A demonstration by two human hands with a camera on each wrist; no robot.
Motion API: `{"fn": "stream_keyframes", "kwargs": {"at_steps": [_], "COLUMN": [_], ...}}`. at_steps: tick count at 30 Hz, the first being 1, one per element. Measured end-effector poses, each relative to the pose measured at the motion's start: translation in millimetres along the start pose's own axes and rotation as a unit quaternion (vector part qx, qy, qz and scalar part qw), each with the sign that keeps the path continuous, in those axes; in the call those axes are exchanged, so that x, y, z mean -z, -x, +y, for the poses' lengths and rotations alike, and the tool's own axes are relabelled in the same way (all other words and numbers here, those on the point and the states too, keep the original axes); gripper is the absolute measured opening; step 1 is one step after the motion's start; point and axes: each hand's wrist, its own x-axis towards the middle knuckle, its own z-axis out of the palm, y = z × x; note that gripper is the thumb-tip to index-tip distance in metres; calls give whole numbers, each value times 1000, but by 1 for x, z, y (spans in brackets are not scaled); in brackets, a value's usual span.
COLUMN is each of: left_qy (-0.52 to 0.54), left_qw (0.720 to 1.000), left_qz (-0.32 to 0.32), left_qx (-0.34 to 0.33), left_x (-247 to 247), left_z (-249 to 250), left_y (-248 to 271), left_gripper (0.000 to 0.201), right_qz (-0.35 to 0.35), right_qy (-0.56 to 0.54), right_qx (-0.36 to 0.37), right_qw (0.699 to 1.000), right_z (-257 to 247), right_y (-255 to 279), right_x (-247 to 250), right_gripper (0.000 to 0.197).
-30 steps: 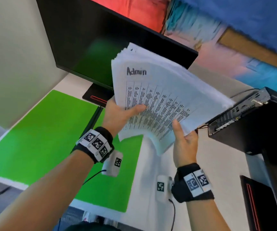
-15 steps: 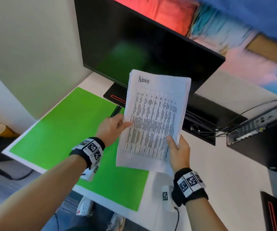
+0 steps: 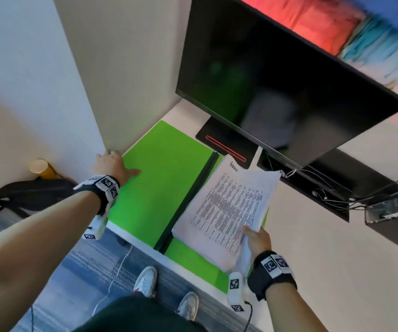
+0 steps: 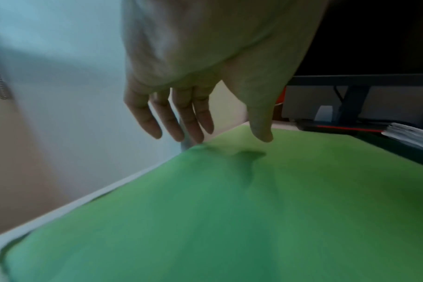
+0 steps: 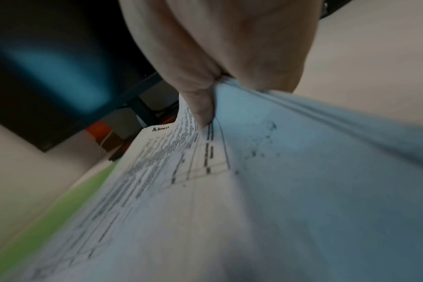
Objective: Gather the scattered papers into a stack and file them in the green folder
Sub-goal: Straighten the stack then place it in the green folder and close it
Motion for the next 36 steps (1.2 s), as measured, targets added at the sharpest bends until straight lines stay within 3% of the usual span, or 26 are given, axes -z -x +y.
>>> {"fn": "stream_keyframes", "kwargs": {"at_steps": [5,12,19,23,29,33,36], "left_qy": [-33,-45,-133,-137,58,66,44], "left_qw": [998,998,990,983,947,928,902], "left_qz": [-44,-24,-37,-88,-225,-221,-282], "left_qx": [44,39,27,-81,-220,-293,-324], "left_x": [-17,-22,8,69,143,143,120], "left_z": [-3,-5,18,37,83,148,202], "left_y": [4,0,7,10,67,121,164], "left_gripper": [111,100,93,61,36,41,48], "right_qz": [6,108,125,112,40,-6,-31], "right_qy": [89,210,170,157,179,155,132], "right_qx": [-6,21,-34,-21,17,53,43], "right_qw": [996,972,977,981,983,987,990], "right_z": [3,2,15,18,18,33,46], "right_y": [-7,-11,-20,-26,-32,-43,-46], "right_x": [-7,-3,23,40,69,90,111], "right_gripper": [62,70,69,65,63,58,53]}}
